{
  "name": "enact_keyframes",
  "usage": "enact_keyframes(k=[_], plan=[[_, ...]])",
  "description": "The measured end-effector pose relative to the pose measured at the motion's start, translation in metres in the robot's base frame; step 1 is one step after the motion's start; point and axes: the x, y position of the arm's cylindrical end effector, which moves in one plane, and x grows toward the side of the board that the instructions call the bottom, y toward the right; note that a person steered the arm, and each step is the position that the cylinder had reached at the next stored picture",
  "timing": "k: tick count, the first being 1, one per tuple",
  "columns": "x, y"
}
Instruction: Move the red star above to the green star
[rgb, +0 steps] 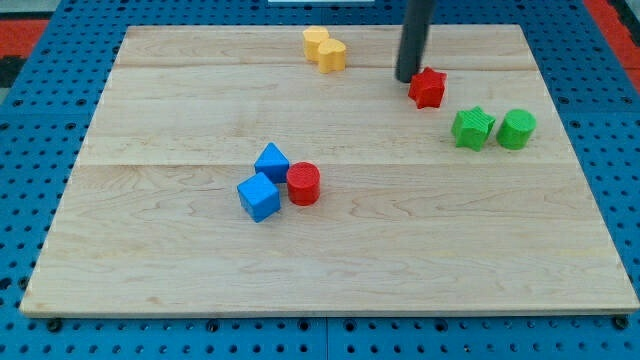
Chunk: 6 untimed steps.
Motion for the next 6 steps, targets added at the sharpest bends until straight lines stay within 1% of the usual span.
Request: enact_keyframes(k=[1, 2, 3, 4, 5, 6], plan=[[0.037, -0.028], [0.05, 0.058], [0.027, 0.096], [-0.047, 0.113], [-0.059, 0.12], [-0.021, 0.044]])
